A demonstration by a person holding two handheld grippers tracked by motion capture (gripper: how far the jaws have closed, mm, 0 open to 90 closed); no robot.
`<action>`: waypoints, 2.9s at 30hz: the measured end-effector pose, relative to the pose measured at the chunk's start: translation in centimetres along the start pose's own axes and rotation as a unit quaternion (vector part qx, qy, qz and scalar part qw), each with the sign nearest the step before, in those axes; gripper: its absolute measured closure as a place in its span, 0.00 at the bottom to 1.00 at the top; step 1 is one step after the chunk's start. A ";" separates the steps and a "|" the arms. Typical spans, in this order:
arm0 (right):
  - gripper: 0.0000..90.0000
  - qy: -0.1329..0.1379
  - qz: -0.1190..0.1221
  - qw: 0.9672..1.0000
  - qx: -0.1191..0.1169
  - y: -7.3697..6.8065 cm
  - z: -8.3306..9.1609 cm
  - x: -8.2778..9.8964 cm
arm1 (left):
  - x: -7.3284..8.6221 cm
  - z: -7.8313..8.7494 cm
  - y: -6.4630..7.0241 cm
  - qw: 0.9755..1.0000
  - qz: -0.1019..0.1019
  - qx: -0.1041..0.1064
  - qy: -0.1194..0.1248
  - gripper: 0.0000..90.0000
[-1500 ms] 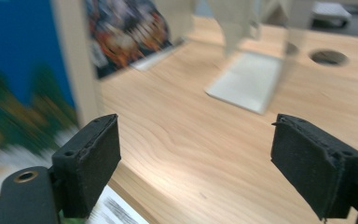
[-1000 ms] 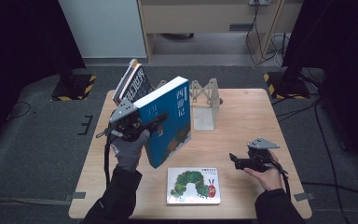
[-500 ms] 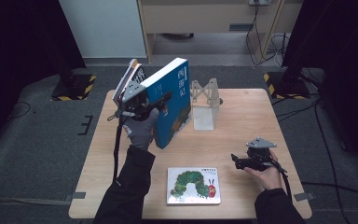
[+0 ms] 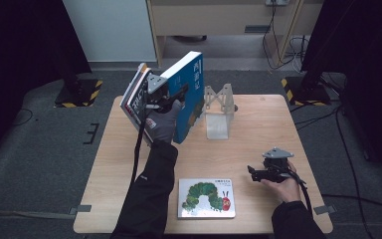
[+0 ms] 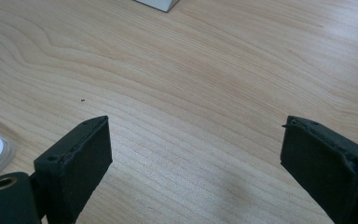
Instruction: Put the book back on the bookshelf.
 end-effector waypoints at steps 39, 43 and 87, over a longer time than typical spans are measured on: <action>0.11 0.004 0.008 1.000 0.001 0.2 -0.1 0.0 | 8.0 -6.0 -1.3 0.996 0.011 -0.064 -0.063 0.68; 0.11 0.005 0.009 1.000 0.000 0.1 -0.1 0.0 | 8.1 -5.6 -1.4 0.996 0.006 -0.066 -0.055 0.68; 0.11 0.004 0.017 1.000 0.004 0.2 0.1 -0.1 | 11.8 0.7 -0.6 0.999 -0.034 -0.026 -0.026 0.64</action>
Point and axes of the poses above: each handheld gripper's, and its own axes: z roughly backward along the jaws, x roughly out of its underside, y roughly to its right, the point moved 5 cm from there along -z, roughly forward along the jaws, and after that the axes turned 11 degrees about y, right-handed, at the moved point
